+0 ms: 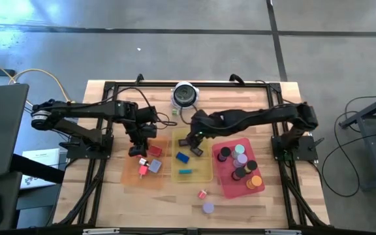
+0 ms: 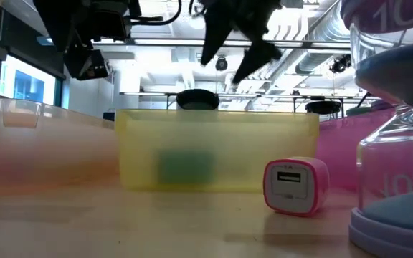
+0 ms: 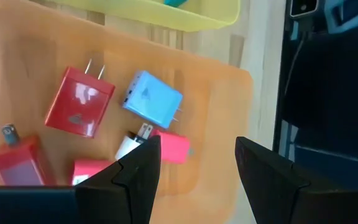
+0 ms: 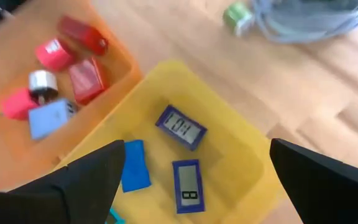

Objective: Pick & Place Office items
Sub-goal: Put the green charger adaptor into the orange bin

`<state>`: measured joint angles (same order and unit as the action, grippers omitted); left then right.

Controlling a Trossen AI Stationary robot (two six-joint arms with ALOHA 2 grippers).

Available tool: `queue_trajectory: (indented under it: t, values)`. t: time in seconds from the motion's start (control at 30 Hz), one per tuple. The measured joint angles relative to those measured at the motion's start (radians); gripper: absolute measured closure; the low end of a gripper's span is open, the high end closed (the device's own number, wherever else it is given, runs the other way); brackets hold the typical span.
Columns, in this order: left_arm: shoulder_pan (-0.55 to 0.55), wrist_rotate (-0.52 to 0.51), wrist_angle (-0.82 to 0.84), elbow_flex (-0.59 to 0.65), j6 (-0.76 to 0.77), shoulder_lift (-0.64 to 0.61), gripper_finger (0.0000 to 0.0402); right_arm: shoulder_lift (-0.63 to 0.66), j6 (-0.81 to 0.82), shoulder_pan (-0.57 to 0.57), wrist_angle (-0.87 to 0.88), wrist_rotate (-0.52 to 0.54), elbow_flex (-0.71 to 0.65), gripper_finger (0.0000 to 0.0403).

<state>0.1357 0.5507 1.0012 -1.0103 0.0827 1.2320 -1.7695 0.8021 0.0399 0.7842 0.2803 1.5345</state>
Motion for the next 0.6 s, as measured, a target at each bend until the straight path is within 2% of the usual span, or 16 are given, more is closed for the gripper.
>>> queue_trajectory:
  t: [0.1, 0.2, 0.33, 0.47, 0.6]
  values:
    - [-0.016, -0.023, -0.007, 0.000, 0.026, 0.000, 0.0201, 0.045, -0.009, 0.015, 0.040, 0.052, 0.000, 0.0014]
    - [-0.024, -0.088, -0.020, 0.000, 0.026, 0.000, 0.0201, 0.086, -0.008, 0.029, 0.109, 0.078, 0.000, 0.0014]
    - [-0.023, -0.229, -0.017, 0.000, 0.029, 0.000, 0.0201, 0.129, 0.036, 0.047, 0.224, 0.116, 0.001, 0.0014]
    - [0.005, -0.362, -0.020, -0.017, -0.106, -0.015, 0.0201, 0.134, 0.103, 0.080, 0.374, 0.161, 0.000, 0.0014]
    - [0.033, -0.586, -0.146, -0.020, -0.209, -0.026, 0.0201, 0.143, 0.217, 0.120, 0.505, 0.173, 0.000, 0.0014]
